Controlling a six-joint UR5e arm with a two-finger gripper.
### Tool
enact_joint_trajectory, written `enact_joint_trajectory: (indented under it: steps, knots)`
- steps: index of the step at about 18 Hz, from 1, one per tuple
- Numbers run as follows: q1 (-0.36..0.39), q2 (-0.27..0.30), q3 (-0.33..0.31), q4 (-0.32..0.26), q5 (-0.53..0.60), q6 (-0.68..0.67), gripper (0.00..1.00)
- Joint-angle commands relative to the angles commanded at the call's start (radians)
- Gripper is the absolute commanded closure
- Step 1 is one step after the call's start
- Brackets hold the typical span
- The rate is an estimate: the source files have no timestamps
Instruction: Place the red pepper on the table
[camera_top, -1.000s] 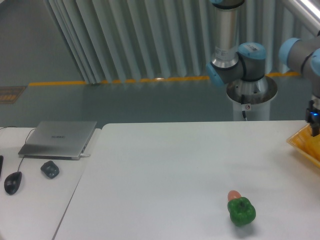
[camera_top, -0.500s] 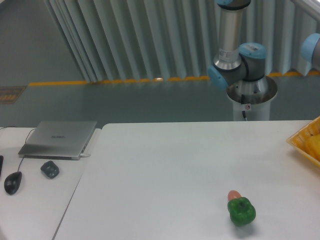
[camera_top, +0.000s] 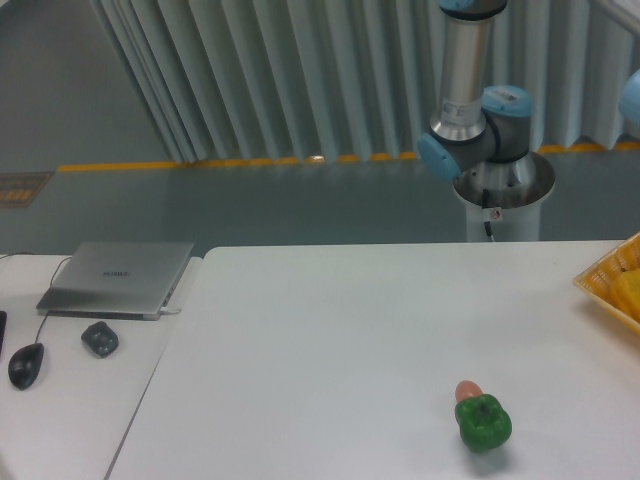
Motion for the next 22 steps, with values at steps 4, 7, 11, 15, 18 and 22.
enact_joint_trajectory:
  steps: [4,7,11,15,18,22]
  knots:
    - [-0.002,-0.009,0.003,0.0,0.034,0.006,0.0]
    - [0.0,-0.017,0.008,-0.003,0.037,0.008,0.0]
    - [-0.002,-0.02,0.003,-0.006,0.037,-0.002,0.0]
    - [-0.029,-0.026,-0.005,-0.032,0.037,-0.002,0.0]
    - [-0.034,-0.026,-0.006,-0.035,0.037,-0.006,0.0]
    - [-0.034,-0.034,-0.006,-0.032,0.037,-0.008,0.0]
